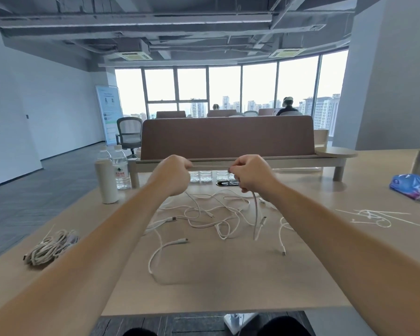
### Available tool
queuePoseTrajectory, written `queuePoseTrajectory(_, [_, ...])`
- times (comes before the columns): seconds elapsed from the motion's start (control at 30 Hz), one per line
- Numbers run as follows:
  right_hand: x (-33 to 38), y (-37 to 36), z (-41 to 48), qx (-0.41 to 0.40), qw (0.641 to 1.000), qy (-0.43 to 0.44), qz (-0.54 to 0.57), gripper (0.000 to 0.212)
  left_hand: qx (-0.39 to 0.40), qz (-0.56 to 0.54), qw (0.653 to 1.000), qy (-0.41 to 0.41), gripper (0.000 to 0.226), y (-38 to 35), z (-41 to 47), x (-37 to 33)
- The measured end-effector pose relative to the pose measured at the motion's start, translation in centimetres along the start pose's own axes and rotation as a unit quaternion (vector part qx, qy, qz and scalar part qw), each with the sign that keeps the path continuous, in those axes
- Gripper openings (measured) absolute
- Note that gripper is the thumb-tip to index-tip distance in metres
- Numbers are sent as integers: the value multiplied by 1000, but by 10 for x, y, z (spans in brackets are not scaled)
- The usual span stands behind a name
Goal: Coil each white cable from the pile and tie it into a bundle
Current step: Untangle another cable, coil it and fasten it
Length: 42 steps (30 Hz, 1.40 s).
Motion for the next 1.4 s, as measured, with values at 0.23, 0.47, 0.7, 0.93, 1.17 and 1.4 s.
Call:
queuePoseTrajectory(0.23, [9,-31,-4,38,997,56,-47,10,91,57,992,-59,21,-30,10,-7])
queuePoseTrajectory(0.47, [-26,-34,-6,121,992,30,4,3,-12,-87,996,31,24,-18,17,33])
queuePoseTrajectory(0.7, [-57,-24,6,110,993,-1,53,11,-5,-293,948,127,17,-11,12,39])
queuePoseTrajectory(0.93, [-46,0,10,-13,993,-20,118,26,83,-334,927,149,14,-13,0,29])
queuePoseTrajectory(1.17, [-12,8,2,-2,996,32,82,25,204,-179,946,176,25,-37,-14,25])
queuePoseTrajectory(1.4, [11,16,-12,51,994,85,-44,20,91,7,996,22,69,-10,-8,-2])
Point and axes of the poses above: each hand's wrist, its own z-axis towards the middle knuckle, its own y-axis out of the back of the hand, x = y × z, the point moved 5 cm from there along z, towards the middle knuckle, and after that the axes turned 5 degrees about -z, right-handed, at the moved point
